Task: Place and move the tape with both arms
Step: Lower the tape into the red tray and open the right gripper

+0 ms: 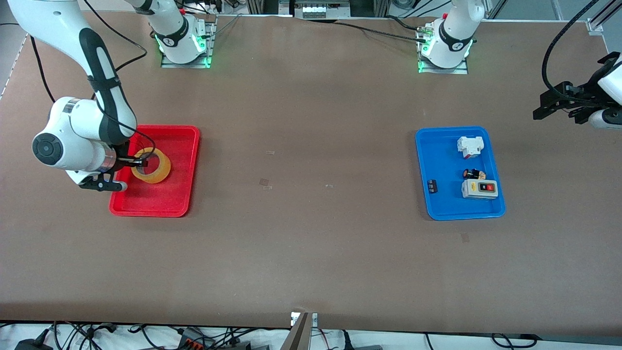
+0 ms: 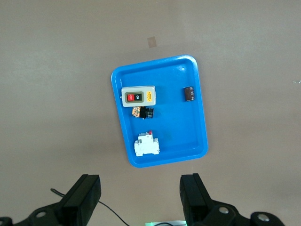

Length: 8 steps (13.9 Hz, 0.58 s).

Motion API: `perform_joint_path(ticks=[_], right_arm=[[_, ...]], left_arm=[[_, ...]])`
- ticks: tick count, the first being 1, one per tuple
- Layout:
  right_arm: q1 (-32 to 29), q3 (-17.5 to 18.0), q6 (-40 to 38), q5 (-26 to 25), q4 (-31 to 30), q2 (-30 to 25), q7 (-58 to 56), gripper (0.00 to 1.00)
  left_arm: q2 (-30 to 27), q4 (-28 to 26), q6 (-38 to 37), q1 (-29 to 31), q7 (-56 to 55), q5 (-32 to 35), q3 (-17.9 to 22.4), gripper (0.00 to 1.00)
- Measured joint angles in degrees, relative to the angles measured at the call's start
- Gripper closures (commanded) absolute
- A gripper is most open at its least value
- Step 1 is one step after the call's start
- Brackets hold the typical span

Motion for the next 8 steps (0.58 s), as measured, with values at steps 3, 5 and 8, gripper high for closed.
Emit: perform_joint_path(ticks=[3,5,8], right_arm=[[2.05,0.16,1.13,0.01,0.0,1.18,0.0,0.9],[2.61,0.17,1.45,0.02,0.0,1.95,0.0,0.13],[2.53,0.01,1.05,0.02,0.67,2.02,-0.18,0.0]], left_arm=[[0.0,0.0,-0.02,0.0,-0.05,0.0,-0.03,0.0],[0.0,0.0,-0.03,0.01,-0.1,0.0,-0.04,0.0],[0.0,0.0,-0.07,0.01,-0.18,0.0,-0.05,0.0]])
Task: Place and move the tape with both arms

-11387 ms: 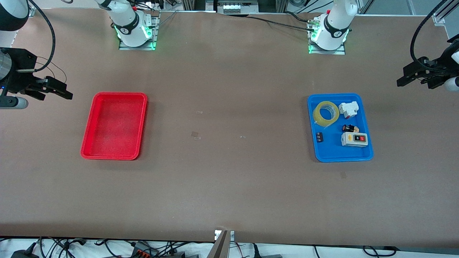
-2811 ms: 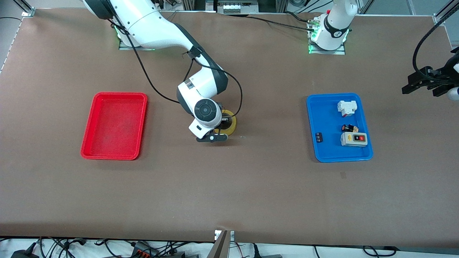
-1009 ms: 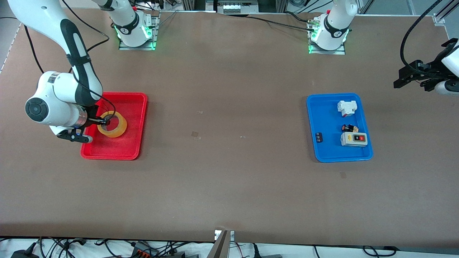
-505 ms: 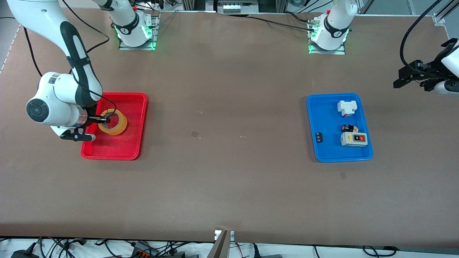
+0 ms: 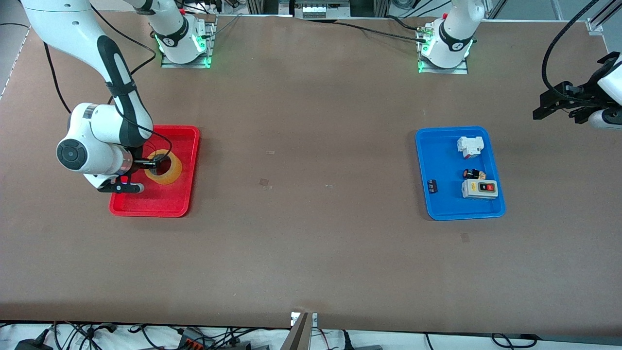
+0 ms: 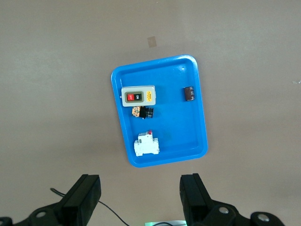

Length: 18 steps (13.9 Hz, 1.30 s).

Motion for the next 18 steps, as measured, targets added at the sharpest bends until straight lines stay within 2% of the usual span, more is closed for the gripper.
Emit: perform_joint_path(ticks=[3,7,9,12,14,16,17,18], right_arm=[[-0.02,-0.08,-7.74,0.0,5.52,-1.07,-0.33,0.0],[-0.01,-0.15,-26.07,0.01,24.29,-2.95,-0.36,0.0],[0.03,-0.15,-31.0,0.02,32.71,-3.55,-0.36,0.0],[0.08,-0.12,-36.78,0.07,42.15,-3.75,-0.36,0.0],[0.15,-0.04,-39.58,0.17,45.98,-3.75,-0.36,0.0],[-0.24,-0.02,-39.9,1.76,47.16,-3.63,-0.27,0.01],[-1.71,0.82,-39.89,2.94,47.24,-3.53,-0.24,0.02],[-4.97,3.82,-39.78,3.01,47.27,-3.56,-0.23,0.02]], left_arm=[[0.0,0.0,-0.06,0.0,-0.06,0.0,-0.01,0.0],[0.0,0.0,-0.09,0.01,-0.1,0.0,-0.03,0.0],[0.0,0.0,-0.1,0.01,-0.11,0.0,-0.03,0.0],[0.0,0.0,-0.1,0.03,-0.13,0.0,-0.04,0.0],[0.0,0.0,-0.11,0.05,-0.14,0.0,-0.04,0.0],[0.0,0.0,-0.11,0.05,-0.16,0.0,-0.04,0.0],[0.0,0.0,-0.11,0.06,-0.16,0.0,-0.04,0.0],[0.0,0.0,-0.11,0.06,-0.17,0.0,-0.04,0.0]])
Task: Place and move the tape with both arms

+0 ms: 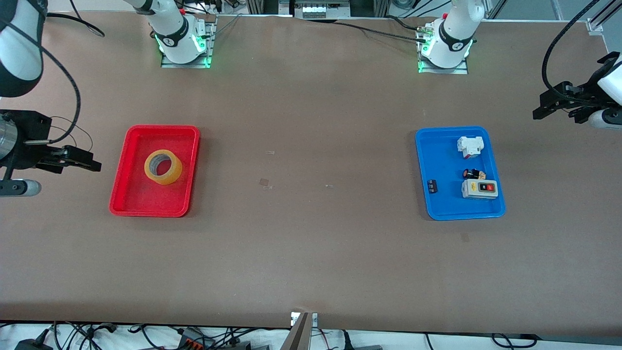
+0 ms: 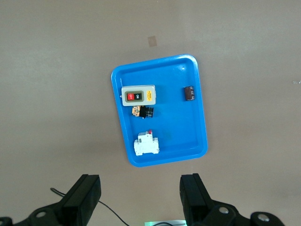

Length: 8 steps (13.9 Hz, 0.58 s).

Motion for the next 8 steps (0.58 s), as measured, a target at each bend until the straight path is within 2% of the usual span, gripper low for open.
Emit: perform_joint_path(ticks=[2,4,8], right_arm=[[-5.27,6.16,0.52,-4.65,-0.23,-0.23,0.2,0.02],[-5.76,8.02,3.29,-7.42,-3.2,-1.82,1.22,0.02],[-8.95,11.56,8.33,-7.07,-14.98,-9.95,1.67,0.01]], left_arm=[[0.0,0.0,0.0,0.0,-0.01,0.0,0.0,0.0],[0.0,0.0,0.0,0.0,-0.02,0.0,0.0,0.0],[0.0,-0.01,0.0,0.01,-0.03,0.0,0.0,0.0]])
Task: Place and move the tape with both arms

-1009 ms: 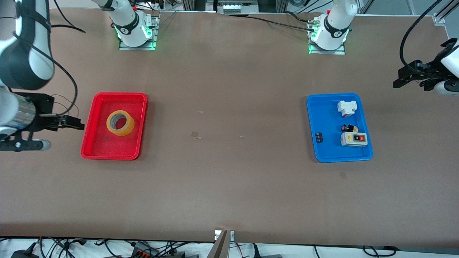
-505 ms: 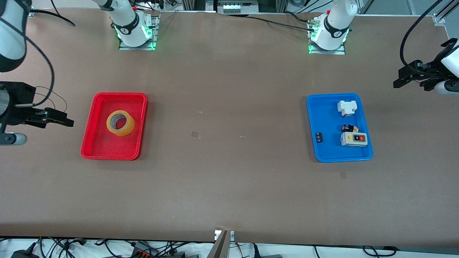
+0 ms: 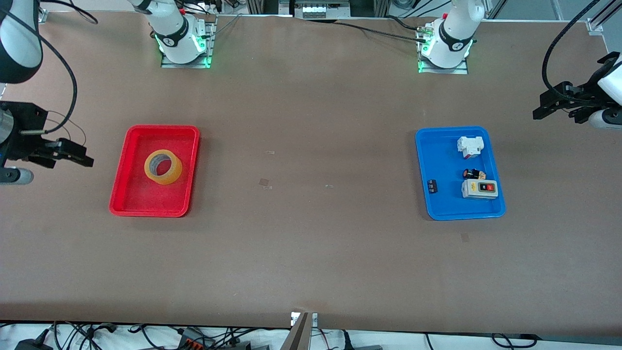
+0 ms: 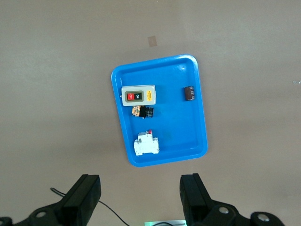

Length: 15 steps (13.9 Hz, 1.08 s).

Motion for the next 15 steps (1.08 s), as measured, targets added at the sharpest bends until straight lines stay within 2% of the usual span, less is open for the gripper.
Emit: perform_joint_path(ticks=[5,15], right_arm=[[-0.15,1.21,-0.12,0.06,-2.11,-1.78,-0.02,0.01],[-0.58,1.22,-1.09,-0.08,-5.55,-5.05,-0.02,0.01]], left_arm=[[0.0,0.0,0.0,0.0,-0.01,0.0,0.0,0.0],[0.0,0.0,0.0,0.0,-0.02,0.0,0.0,0.0]])
